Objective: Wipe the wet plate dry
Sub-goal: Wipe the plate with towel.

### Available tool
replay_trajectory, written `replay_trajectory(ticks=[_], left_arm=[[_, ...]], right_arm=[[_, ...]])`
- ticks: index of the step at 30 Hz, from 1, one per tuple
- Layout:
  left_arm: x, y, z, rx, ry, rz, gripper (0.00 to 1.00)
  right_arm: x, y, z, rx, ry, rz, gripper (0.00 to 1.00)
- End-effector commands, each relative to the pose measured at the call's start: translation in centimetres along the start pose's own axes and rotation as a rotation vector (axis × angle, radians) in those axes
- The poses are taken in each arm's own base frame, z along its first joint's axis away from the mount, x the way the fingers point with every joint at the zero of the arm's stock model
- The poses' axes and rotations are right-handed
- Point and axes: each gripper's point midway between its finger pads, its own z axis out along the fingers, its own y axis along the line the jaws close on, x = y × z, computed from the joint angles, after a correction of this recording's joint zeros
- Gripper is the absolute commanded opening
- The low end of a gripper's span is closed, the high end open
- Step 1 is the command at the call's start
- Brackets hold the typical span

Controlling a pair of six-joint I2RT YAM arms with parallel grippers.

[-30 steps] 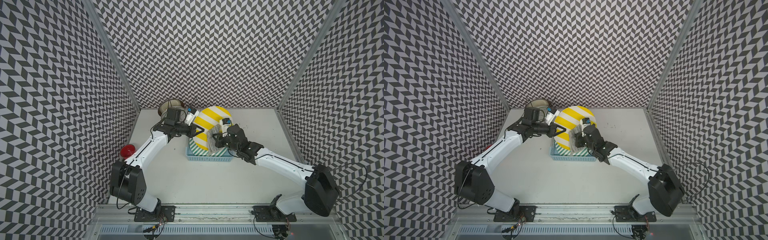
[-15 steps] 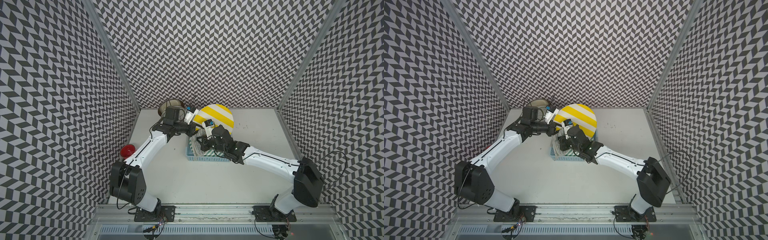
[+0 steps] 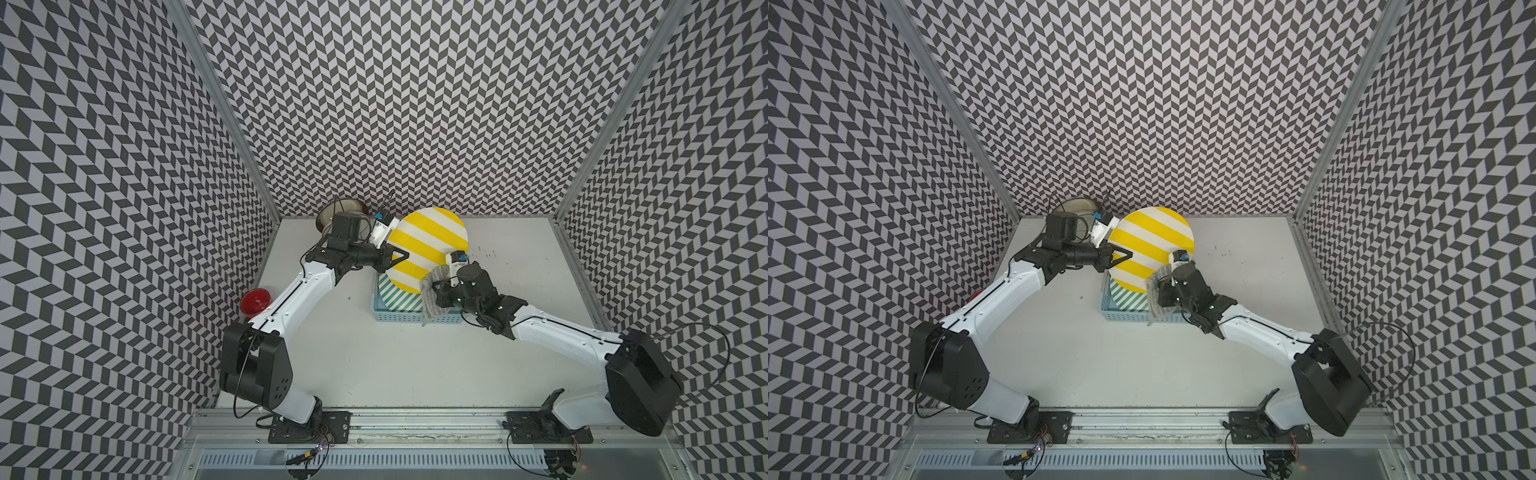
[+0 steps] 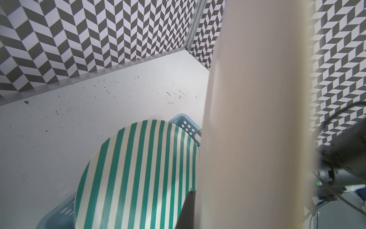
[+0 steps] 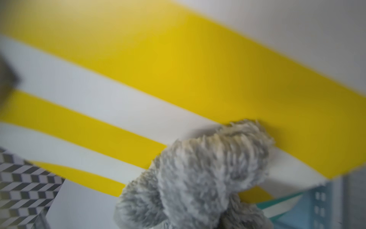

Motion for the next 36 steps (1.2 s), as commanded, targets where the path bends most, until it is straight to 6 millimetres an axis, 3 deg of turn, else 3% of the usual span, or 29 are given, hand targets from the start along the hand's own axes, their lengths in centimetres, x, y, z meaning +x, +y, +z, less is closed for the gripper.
replay_trajectory(ticks=[1,4,8,12,16,23,28,32,36], left_arm=[[-3.5,-6.8,-2.5,0.209,-0.079,0.105,0.00],[-3.4,-6.4,-2.7,0.162,-0.059,0.154,0.00],[-2.8,-5.7,-3.7,0.062,0.010,0.303,0.00],[-2.1,-5.8,-5.1,0.011,0.067,0.430,0.00],[0.0,-7.3,-6.1,0.066,0.139,0.476,0.00],[4.8,-10.8,-6.2,0.262,0.254,0.488,0.00],[6.6,-12.2,-5.0,0.288,0.306,0.543,0.00],[7.1,-13.6,-4.1,0.316,0.315,0.589,0.00],[7.7,-14.5,-2.9,0.341,0.339,0.599,0.00]], right_arm=[[-1.7,-4.5,-1.1,0.086,-0.053,0.097,0.00],[-3.9,-7.1,-2.4,0.097,-0.089,0.143,0.00],[-7.7,-9.0,-5.0,0.065,-0.154,0.174,0.00],[-10.2,-9.9,-6.4,-0.014,-0.180,0.208,0.00],[-11.3,-9.6,-6.4,-0.114,-0.179,0.228,0.00],[-12.3,-5.5,-5.6,-0.423,-0.132,0.223,0.00],[-12.5,-2.1,-4.9,-0.616,-0.043,0.213,0.00],[-11.8,2.3,-4.2,-0.722,0.043,0.123,0.00],[-9.9,7.5,-4.7,-0.884,0.140,0.011,0.00]])
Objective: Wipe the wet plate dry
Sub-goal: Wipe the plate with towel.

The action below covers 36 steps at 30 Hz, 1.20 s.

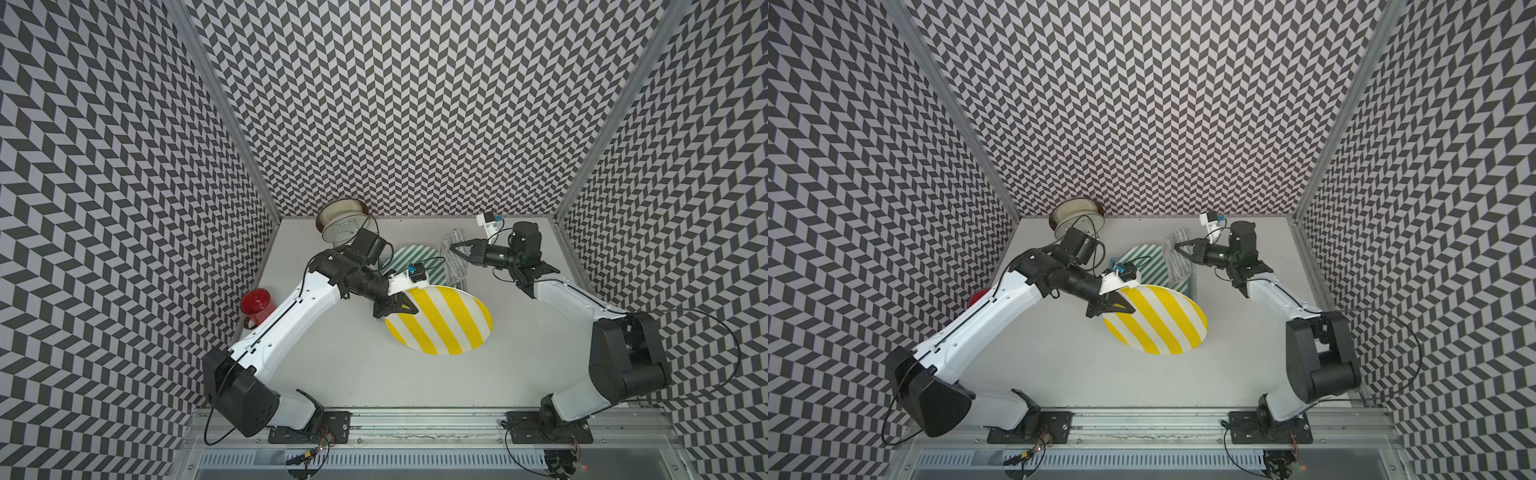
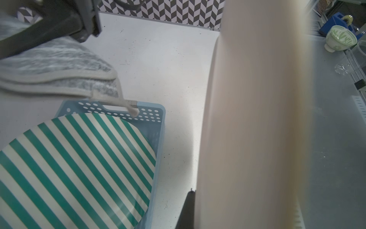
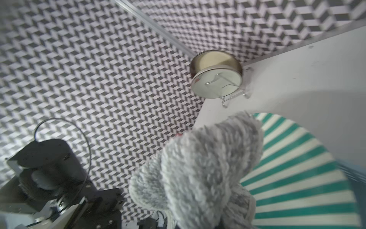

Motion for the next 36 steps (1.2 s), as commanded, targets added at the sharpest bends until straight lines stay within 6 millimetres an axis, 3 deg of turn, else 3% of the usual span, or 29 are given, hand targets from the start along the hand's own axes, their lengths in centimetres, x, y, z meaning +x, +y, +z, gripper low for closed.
replay_trajectory(ticks=[1,6,18,36], left_arm=[[-1.5,-0.5,0.4,0.009,-0.036,0.055,0.00],[-1.7,-0.2,1.1,-0.020,-0.018,0.067,0.00],[-2.5,1.5,0.6,-0.105,-0.006,0.072,0.00],[-2.8,3.2,-1.1,-0.177,-0.036,0.055,0.00]], right_arm=[[2.0,5.0,2.2,-0.200,0.129,-0.124,0.00],[4.7,8.3,3.4,-0.326,0.245,-0.148,0.00],[6.6,12.6,2.0,-0.448,0.318,-0.198,0.00],[7.8,12.6,1.6,-0.454,0.339,-0.210,0.00]])
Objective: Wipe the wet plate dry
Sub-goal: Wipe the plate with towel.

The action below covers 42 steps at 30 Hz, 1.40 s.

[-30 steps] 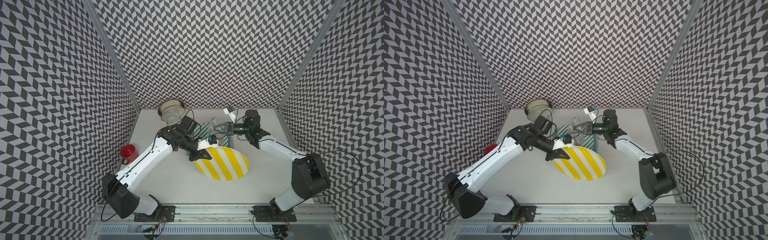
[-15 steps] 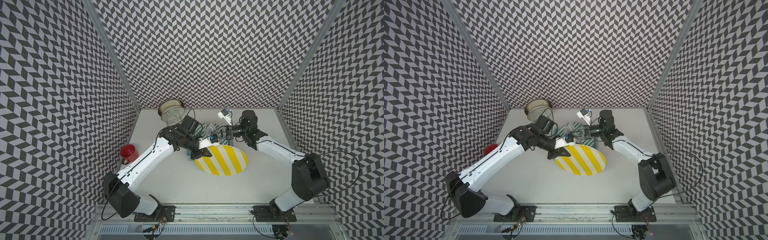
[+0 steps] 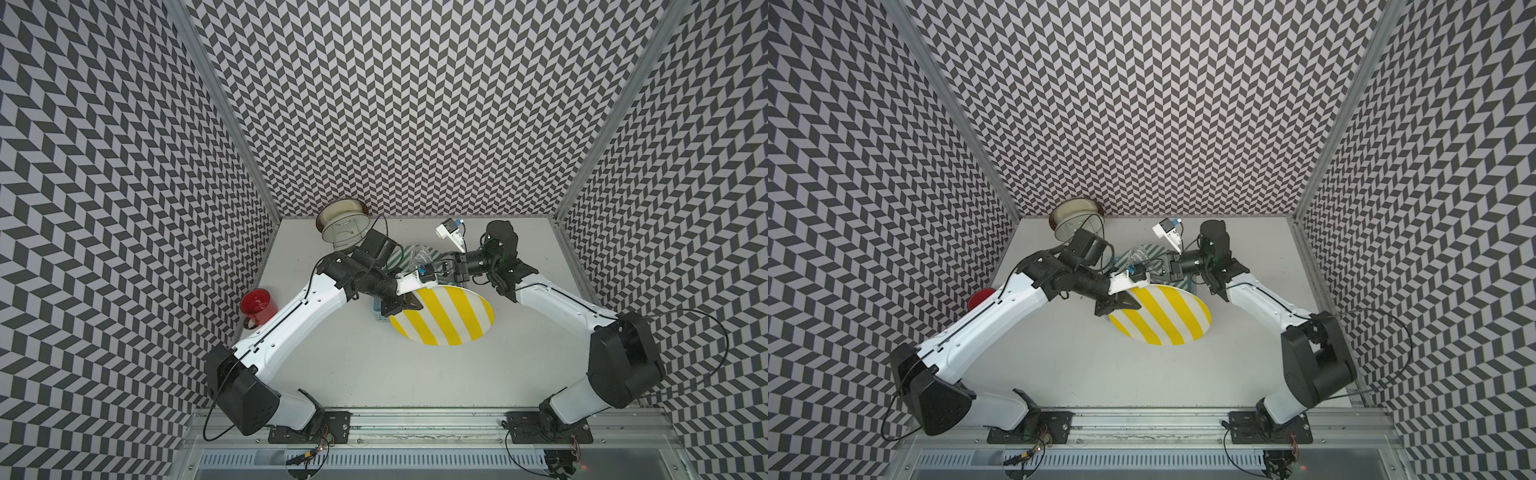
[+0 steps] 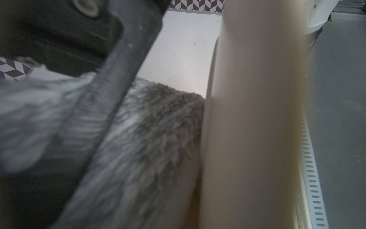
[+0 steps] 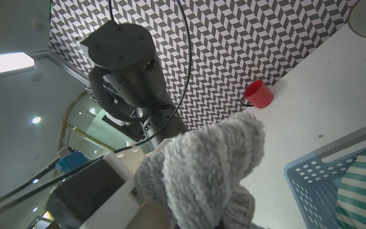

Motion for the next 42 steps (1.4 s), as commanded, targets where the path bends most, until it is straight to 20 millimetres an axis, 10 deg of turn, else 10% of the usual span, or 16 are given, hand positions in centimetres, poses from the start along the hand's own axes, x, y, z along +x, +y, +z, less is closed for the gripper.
replay_trajectory(ticks=[1,42], left_arm=[[-2.7,1.3,-2.0,-0.058,-0.099,0.037,0.00],[2.1,6.7,-9.3,-0.233,-0.131,-0.127,0.00]], right_arm=[[0.3,1.4,0.0,-0.024,0.009,-0.060,0.00],[0.4,2.6,-1.2,-0.003,-0.027,-0.141,0.00]])
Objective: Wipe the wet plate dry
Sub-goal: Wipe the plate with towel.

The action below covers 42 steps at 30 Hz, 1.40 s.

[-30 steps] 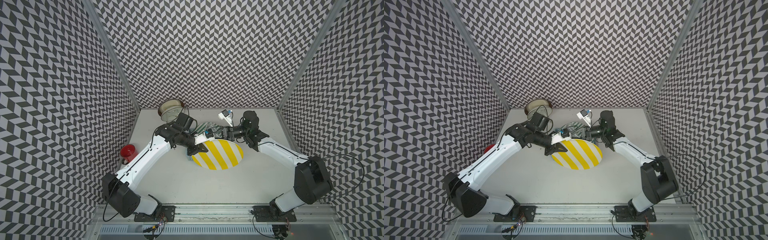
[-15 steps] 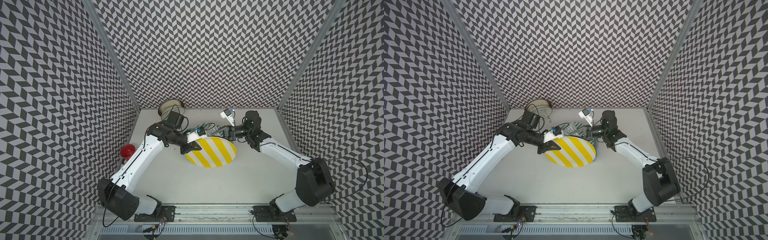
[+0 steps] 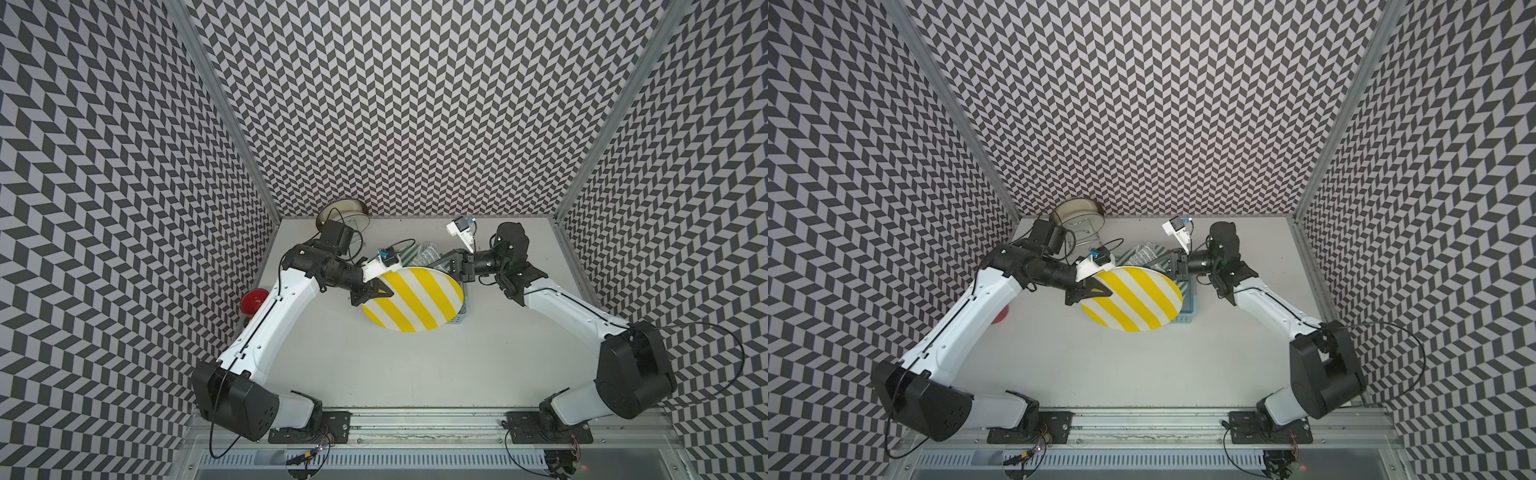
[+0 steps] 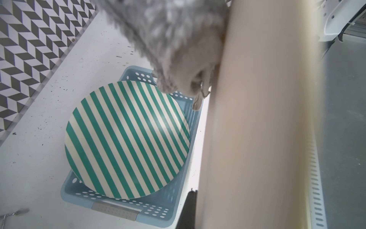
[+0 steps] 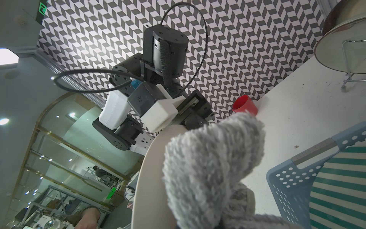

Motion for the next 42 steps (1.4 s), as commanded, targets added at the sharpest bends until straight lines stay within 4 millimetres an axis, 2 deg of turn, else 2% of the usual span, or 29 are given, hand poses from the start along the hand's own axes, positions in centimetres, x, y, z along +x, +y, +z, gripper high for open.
replay_trajectory(ticks=[1,8,21,32,42], left_arm=[[-2.6,3.2,-3.0,-0.153,-0.096,-0.006,0.00],[-2.2,4.8,-4.4,-0.193,-0.118,-0.040,0.00],[-3.4,5.9,-7.3,-0.187,-0.227,-0.091,0.00],[-2.7,9.1,-8.7,-0.225,-0.307,-0.220,0.00],[-4.0,9.8,-9.3,-0.184,-0.421,-0.325,0.00]], right_arm=[[1.0,2.5,0.1,-0.073,0.042,-0.057,0.00],[1.2,2.3,0.0,-0.065,0.038,-0.054,0.00],[1.9,1.2,0.0,-0.050,0.034,-0.031,0.00],[1.9,1.4,-0.1,-0.048,0.027,-0.044,0.00],[1.4,1.1,-0.1,-0.016,0.001,-0.058,0.00]])
